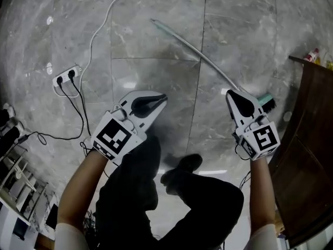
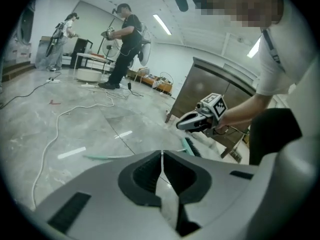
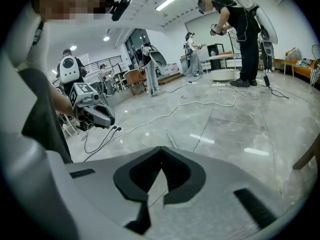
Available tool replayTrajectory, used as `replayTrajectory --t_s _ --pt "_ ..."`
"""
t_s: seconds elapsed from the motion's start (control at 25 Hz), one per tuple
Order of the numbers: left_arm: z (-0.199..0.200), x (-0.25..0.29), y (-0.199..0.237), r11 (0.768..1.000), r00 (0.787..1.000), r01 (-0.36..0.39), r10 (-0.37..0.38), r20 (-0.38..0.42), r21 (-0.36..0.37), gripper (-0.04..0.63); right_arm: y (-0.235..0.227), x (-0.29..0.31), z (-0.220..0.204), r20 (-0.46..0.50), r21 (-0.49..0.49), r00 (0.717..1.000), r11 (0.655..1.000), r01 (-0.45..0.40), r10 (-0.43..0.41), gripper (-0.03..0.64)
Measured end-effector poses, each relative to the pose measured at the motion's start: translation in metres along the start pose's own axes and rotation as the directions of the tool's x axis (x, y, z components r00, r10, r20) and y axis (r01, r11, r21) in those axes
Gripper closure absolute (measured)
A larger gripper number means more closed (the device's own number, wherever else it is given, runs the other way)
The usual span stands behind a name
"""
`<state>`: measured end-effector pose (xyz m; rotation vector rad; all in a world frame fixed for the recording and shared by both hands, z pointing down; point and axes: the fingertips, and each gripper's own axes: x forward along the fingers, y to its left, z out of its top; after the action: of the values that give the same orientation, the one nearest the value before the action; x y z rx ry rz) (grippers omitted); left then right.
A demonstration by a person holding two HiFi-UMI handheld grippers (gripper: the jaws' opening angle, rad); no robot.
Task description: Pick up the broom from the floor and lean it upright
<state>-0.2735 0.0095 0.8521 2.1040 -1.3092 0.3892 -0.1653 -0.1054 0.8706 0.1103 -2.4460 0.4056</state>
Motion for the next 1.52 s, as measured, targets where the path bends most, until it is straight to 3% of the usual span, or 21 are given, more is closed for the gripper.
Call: replayTrajectory --t_s 0.32,0.48,0.76,0.84,1.04,1.4,1.52 --pt "-0.037 0.044 0.008 0.995 0.995 0.091 -0.090 -0.030 0.033 0.580 -0.031 0.051 -0.061 -0.066 -0.131 0.998 0.991 -0.026 0.017 0.607" --pt "-0.043 0.050 0.000 0.993 0.994 0.111 -0.109 -0.031 0.048 0.580 -0.048 0.071 -0.090 -0.077 -0.199 0.997 0.979 -0.043 0.028 0.572" --pt "-0.058 0.039 -0.015 0.990 0.990 0.121 -0.114 -0.085 0.079 0.580 -0.073 0.099 -0.132 -0.154 -0.218 0.988 0.975 -0.046 0.013 0.529" --pt "-0.063 0.033 -0.016 0.989 0.990 0.111 -0.101 -0.099 0.094 0.580 -0.079 0.106 -0.143 -0.177 -0.222 0.984 0.974 -0.045 0.005 0.503" --pt "-0.069 0.026 -0.006 0.997 0.994 0.073 -0.071 -0.084 0.028 0.580 -0.102 0.126 -0.166 -0.248 -0.262 0.968 0.965 -0.027 -0.040 0.488" --pt "-0.081 0.008 0.007 0.999 0.995 0.032 -0.031 -0.092 0.005 0.580 -0.104 0.156 -0.192 -0.384 -0.348 0.923 0.930 -0.115 -0.029 0.489" --pt "-0.084 0.007 0.007 1.000 0.995 0.028 -0.028 -0.099 0.000 0.580 -0.105 0.156 -0.192 -0.400 -0.335 0.916 0.935 -0.119 -0.027 0.508"
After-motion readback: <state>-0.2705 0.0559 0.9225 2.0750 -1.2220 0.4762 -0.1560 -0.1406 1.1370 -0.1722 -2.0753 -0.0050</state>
